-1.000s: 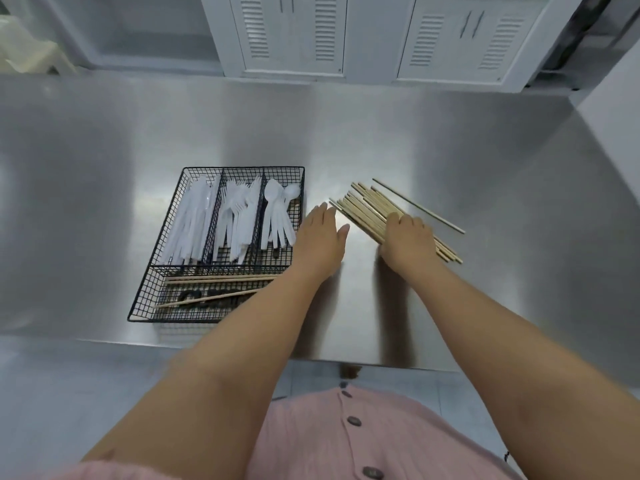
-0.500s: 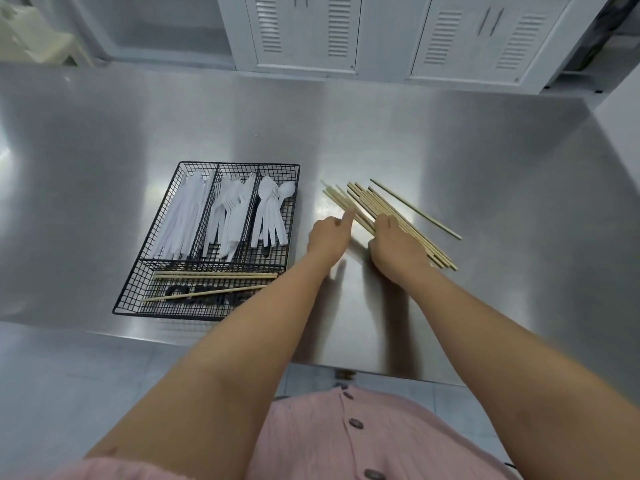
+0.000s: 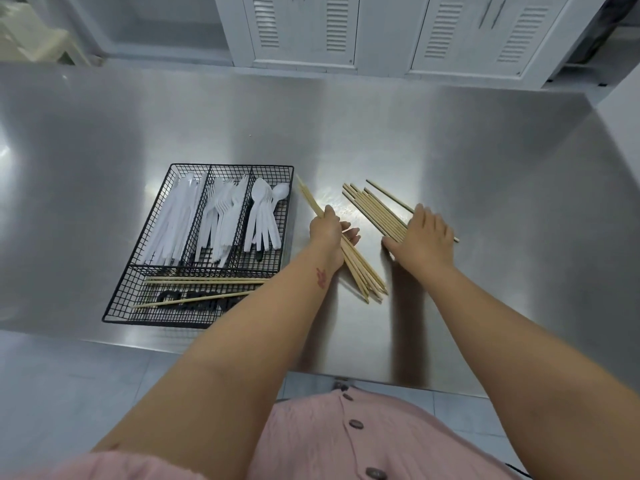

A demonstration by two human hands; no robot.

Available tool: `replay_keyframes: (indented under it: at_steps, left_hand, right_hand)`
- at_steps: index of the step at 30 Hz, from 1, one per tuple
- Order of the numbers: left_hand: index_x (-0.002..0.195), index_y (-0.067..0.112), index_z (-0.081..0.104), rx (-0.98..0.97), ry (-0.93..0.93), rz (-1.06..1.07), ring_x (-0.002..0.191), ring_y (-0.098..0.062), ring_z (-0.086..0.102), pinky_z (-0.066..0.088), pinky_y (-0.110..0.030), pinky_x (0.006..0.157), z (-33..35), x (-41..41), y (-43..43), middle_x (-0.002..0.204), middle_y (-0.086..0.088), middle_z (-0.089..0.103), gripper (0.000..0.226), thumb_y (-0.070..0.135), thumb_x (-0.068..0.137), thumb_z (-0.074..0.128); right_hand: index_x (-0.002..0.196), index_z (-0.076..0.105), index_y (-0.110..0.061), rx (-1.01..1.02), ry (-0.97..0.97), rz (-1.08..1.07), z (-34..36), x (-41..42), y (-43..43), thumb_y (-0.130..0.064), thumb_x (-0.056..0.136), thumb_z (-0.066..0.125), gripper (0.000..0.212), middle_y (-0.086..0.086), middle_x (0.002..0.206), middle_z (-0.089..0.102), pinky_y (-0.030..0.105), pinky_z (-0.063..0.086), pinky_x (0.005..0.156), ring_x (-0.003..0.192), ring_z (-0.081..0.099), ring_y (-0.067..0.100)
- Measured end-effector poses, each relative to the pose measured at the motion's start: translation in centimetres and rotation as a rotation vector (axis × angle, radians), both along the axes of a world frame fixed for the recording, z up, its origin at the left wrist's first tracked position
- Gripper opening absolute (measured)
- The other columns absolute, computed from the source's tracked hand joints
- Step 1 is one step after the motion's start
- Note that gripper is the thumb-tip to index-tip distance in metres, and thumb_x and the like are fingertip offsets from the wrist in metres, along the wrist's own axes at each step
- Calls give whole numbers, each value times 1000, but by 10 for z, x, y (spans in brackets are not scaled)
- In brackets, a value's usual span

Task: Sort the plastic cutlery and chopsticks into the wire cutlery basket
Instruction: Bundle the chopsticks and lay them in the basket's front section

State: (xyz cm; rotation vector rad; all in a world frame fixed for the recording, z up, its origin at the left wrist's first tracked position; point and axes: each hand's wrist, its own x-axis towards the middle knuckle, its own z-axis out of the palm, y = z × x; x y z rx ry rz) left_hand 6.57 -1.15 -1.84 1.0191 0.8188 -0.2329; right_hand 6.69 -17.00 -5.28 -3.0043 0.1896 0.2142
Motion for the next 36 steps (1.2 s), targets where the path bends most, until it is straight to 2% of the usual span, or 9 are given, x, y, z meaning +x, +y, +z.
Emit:
replay_keyframes:
  at_steps: [5, 10, 13, 15, 19, 24, 27, 31, 36]
  left_hand:
    - [94, 7, 46, 8, 27, 19, 50, -16, 44, 50, -29, 49, -3, 3, 0, 70, -4, 41, 34, 39, 104, 41]
    - [80, 10, 42, -10, 23, 12, 47, -15, 39, 43, -25, 45, 1, 4, 0, 64, -3, 39, 38, 38, 104, 41]
    - [83, 10, 43, -5, 15, -47, 46, -15, 37, 41, -24, 43, 1, 3, 3, 63, -3, 38, 36, 40, 103, 43]
    - [89, 10, 45, 26, 6, -96, 43, -12, 29, 33, -19, 38, -3, 3, 3, 62, -1, 33, 31, 39, 100, 52]
    - [108, 9, 51, 45, -36, -144, 43, -9, 21, 20, -20, 38, -6, 1, 7, 62, 3, 28, 41, 40, 89, 69]
    - [87, 13, 51, 64, -97, -163, 50, -11, 27, 25, -22, 42, 7, 2, 8, 80, -1, 34, 44, 48, 79, 77]
    - [91, 12, 56, 96, -123, -119, 55, -12, 35, 30, -21, 42, 13, 5, 13, 80, -1, 42, 42, 45, 78, 79]
    - [89, 10, 60, 129, -157, -35, 56, -10, 44, 35, -20, 41, 20, 7, 22, 77, -1, 61, 18, 26, 92, 67]
    - [98, 8, 52, 161, -148, -13, 54, -13, 47, 37, -24, 48, 30, 6, 26, 72, -1, 61, 17, 25, 99, 49]
  right_hand:
    - [125, 47, -6, -66, -97, 8, 9, 8, 11, -34, 87, 55, 48, 15, 126, 53, 41, 35, 98, 118, 46, 33]
    - [121, 48, -4, -200, -25, 47, 11, 4, 21, -9, 90, 49, 31, 16, 122, 55, 37, 38, 92, 114, 50, 33]
    - [122, 45, -1, -168, 2, 47, 9, -5, 20, -2, 90, 45, 32, 17, 123, 53, 36, 44, 86, 113, 52, 32]
    - [122, 42, -1, -106, 9, 36, 5, -9, 16, 0, 90, 44, 32, 17, 122, 50, 37, 44, 76, 109, 53, 33]
    - [120, 39, -3, 86, 27, 89, 8, -12, 17, -8, 95, 39, 26, 15, 110, 52, 35, 35, 64, 89, 58, 36]
    - [100, 29, -14, 183, -42, 253, 34, -19, 40, -17, 95, 36, 9, 3, 69, 47, 33, 28, 49, 55, 43, 27]
    - [95, 28, -15, 288, -61, 350, 42, -24, 52, -25, 99, 35, 13, 3, 64, 47, 33, 28, 47, 55, 46, 30]
    - [95, 35, -13, 419, -79, 349, 45, -30, 59, -42, 103, 33, 30, 1, 64, 51, 35, 31, 50, 58, 49, 25]
    - [87, 44, -14, 599, -60, 223, 47, -33, 70, -50, 103, 25, 43, 3, 68, 57, 38, 39, 59, 65, 54, 27]
